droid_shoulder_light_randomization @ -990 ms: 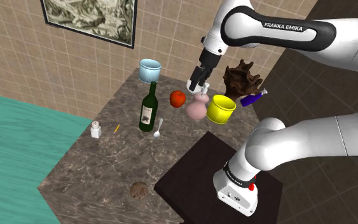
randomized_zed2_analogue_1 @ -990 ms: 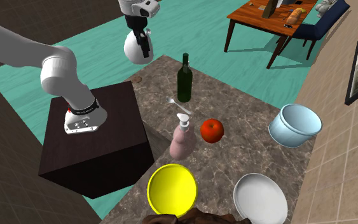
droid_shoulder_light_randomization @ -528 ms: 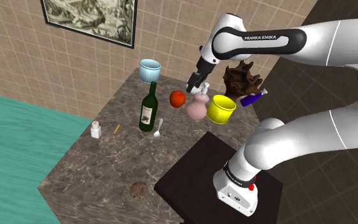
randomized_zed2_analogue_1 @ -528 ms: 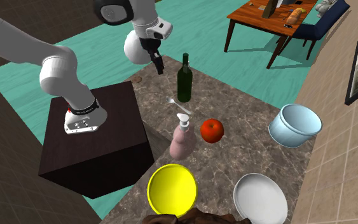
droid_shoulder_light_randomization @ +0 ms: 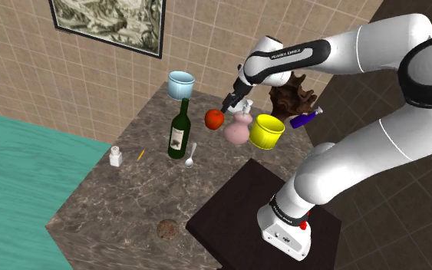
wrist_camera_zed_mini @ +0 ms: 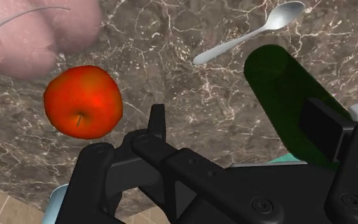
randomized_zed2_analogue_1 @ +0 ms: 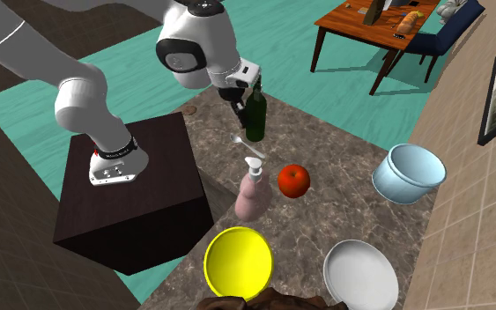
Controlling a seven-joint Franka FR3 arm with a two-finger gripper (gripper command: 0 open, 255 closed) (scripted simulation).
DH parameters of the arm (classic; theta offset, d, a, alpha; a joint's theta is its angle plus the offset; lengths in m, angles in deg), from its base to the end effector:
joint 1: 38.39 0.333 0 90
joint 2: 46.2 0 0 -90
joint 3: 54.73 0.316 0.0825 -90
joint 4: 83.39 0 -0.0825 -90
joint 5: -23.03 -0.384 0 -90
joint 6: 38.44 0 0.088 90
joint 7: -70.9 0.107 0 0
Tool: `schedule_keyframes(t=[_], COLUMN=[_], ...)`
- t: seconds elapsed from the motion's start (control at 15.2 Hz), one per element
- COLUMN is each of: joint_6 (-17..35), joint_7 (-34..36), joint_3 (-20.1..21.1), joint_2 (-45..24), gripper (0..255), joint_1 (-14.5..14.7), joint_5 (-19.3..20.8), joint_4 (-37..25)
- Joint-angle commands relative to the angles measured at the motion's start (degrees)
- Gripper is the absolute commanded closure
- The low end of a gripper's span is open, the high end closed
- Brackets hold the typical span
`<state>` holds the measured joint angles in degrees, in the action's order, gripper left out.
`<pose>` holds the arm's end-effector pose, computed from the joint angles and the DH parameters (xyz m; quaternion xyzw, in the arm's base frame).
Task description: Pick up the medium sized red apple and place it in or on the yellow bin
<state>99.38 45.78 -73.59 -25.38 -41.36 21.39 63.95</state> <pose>0.4006 -0.1592 0.3996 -0.9935 -0.0237 -0.1082 0.0279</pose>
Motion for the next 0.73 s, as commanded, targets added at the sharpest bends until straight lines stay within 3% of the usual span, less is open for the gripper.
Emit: schedule_keyframes(t=[0.0,0.33,0.53,0.66], joint_6=[4.6,13.2,16.3,17.4], joint_7=[-3.1,-14.4,-24.0,-30.8], joint_3=[-2.2,-7.6,-9.5,-9.1], joint_2=[-3.9,-14.9,-22.1,-26.9], gripper=[0,0,0,0], joint_1=[0.6,3.3,4.1,3.1], joint_5=[-1.7,-11.7,-22.1,-29.7], joint_4=[-0.7,-5.2,-9.3,-12.7])
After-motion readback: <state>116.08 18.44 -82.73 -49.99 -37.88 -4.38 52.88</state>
